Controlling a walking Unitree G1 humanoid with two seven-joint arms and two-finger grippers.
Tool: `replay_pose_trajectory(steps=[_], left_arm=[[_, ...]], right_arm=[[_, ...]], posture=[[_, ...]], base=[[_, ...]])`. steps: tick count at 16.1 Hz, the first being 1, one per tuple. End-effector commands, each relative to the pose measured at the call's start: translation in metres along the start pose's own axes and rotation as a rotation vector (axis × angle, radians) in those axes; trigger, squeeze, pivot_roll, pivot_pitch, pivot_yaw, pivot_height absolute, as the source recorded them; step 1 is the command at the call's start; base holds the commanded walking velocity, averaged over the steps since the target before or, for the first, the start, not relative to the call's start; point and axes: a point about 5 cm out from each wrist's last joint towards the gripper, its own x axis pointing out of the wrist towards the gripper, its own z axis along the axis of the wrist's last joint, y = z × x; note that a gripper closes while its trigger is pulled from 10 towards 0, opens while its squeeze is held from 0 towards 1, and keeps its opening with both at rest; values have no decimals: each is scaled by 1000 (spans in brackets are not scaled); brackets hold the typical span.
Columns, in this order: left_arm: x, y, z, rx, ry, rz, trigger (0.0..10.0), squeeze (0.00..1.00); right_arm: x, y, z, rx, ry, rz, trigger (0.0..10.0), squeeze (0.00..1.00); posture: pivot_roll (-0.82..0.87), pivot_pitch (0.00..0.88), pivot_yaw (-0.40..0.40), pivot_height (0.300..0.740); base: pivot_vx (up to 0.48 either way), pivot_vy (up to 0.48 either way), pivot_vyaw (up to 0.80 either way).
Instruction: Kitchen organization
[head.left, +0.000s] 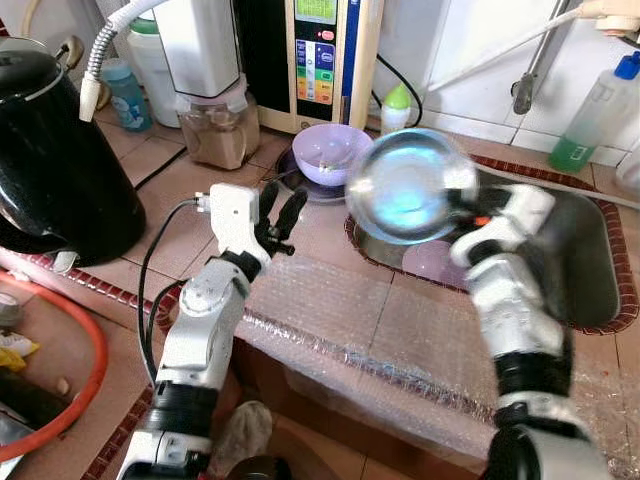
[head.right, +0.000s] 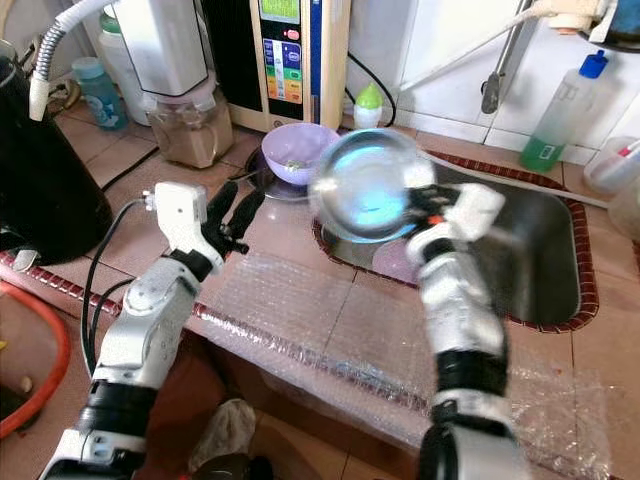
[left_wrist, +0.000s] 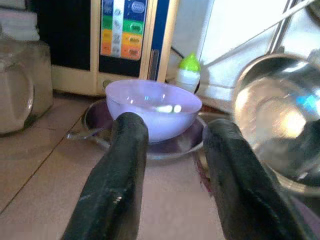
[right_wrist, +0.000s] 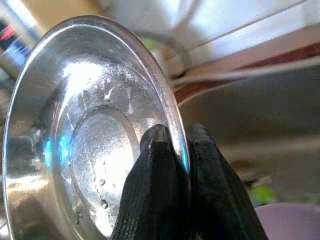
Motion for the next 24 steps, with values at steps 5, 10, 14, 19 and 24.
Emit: replay_pose_trajectory(steps=[5,10,14,19,24], left_arm=[[-9,-4,-9,81,49,-21,10000,1000],[-22,-5,-33,114,169,-28,10000,1000],[-31,-9,-50,139,246,-23,10000,1000],[-35,-8,-55,147,269,-17,10000,1000],[-37,-10,-58,149,304,-3,10000,471]], right_arm=[[1,-32,-4,-230,74,-250,235,0],[-6,-48,-19,-277,129,-355,8706,0],[-17,-62,-42,-305,238,-450,10000,1000],[-20,-63,-49,-297,261,-459,10000,1000],[-23,-62,-53,-291,262,-443,10000,1000]], posture=[[-11,0,38,740],[-4,0,37,740],[-4,0,39,740],[0,0,38,740],[-5,0,45,740]], base=[[0,0,0],[0,0,0],[0,0,0],[0,0,0],[0,0,0]])
